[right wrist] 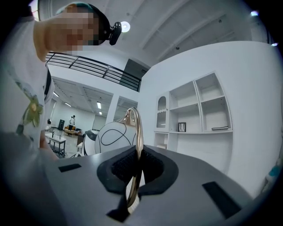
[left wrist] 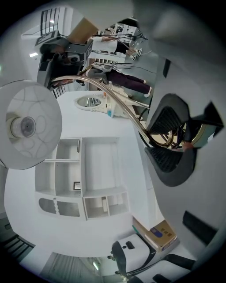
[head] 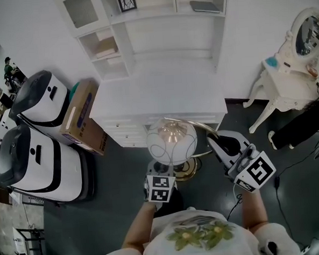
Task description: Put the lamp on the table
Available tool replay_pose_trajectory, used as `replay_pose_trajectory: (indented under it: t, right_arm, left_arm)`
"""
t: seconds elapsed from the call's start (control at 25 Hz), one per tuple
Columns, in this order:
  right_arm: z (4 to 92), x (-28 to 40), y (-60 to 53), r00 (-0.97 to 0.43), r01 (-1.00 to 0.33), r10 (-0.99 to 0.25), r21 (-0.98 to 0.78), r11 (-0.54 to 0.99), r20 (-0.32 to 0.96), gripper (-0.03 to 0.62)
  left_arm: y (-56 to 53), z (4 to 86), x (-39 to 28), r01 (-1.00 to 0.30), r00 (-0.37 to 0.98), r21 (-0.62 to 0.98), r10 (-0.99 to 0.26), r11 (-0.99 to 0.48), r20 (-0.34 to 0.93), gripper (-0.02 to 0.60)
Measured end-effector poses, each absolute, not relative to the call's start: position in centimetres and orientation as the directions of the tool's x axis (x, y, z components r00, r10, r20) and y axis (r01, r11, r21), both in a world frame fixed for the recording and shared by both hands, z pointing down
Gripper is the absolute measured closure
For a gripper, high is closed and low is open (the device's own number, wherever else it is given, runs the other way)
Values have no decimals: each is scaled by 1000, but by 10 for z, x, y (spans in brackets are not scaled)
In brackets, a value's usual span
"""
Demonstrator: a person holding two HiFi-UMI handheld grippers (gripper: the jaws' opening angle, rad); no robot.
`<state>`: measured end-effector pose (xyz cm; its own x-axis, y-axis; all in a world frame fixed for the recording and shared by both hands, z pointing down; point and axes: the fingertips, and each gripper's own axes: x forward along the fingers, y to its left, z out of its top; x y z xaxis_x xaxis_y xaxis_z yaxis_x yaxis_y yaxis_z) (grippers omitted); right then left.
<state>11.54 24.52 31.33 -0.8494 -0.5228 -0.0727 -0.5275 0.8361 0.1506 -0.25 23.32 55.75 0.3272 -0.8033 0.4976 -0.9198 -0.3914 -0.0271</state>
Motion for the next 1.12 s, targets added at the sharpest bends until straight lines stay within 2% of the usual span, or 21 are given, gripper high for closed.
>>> replay_pose_trajectory:
  t: [1.12]
  right_arm:
    - [307, 23, 49, -803, -594, -594, 168, 787, -52, 566]
  left_arm:
    - [26, 547, -89, -882, 408, -20, -784, -471, 468, 482]
